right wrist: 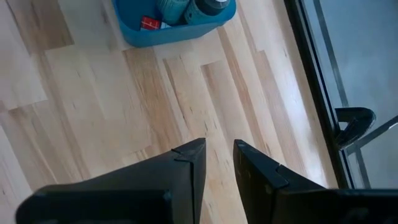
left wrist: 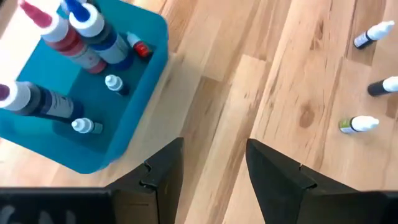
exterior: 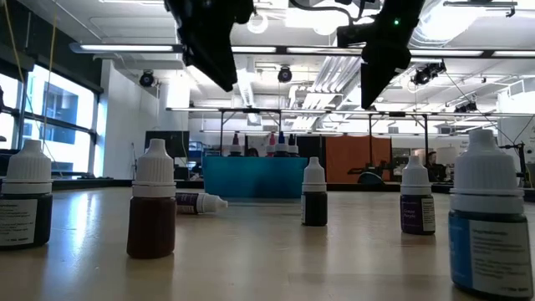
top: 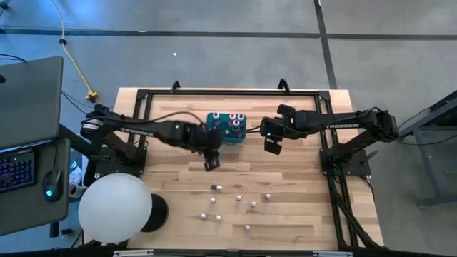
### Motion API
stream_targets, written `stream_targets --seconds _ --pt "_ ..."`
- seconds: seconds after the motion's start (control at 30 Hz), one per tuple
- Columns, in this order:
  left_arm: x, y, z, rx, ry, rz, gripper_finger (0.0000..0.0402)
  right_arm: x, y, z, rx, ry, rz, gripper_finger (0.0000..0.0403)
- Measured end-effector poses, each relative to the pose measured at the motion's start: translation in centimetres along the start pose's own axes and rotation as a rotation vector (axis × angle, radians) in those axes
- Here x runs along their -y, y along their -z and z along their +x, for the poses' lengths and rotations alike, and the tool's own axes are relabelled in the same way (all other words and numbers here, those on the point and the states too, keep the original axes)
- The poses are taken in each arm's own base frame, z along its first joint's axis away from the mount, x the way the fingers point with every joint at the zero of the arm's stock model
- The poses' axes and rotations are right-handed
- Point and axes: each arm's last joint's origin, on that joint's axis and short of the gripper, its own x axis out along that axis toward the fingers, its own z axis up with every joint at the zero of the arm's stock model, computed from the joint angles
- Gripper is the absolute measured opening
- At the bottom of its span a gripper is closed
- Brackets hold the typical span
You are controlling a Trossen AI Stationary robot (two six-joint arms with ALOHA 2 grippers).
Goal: Pick & Place food coloring
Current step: Put the purple food coloring bottle into the blue bin
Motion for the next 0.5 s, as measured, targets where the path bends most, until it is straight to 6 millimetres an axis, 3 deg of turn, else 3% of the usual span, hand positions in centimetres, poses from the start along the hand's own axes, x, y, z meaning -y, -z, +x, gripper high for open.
stream_targets --seconds 0.2,0.5 --pt "2.0 2.9 2.0 0.002 -0.001 0.031 0.0168 -0.2 0.0 0.0 -0.012 -0.061 -0.001 0.0074" --pt "2.5 6.1 5.2 0.020 0.133 0.011 0.0168 -0.3 -0.1 0.0 0.000 -0.092 0.006 0.0074"
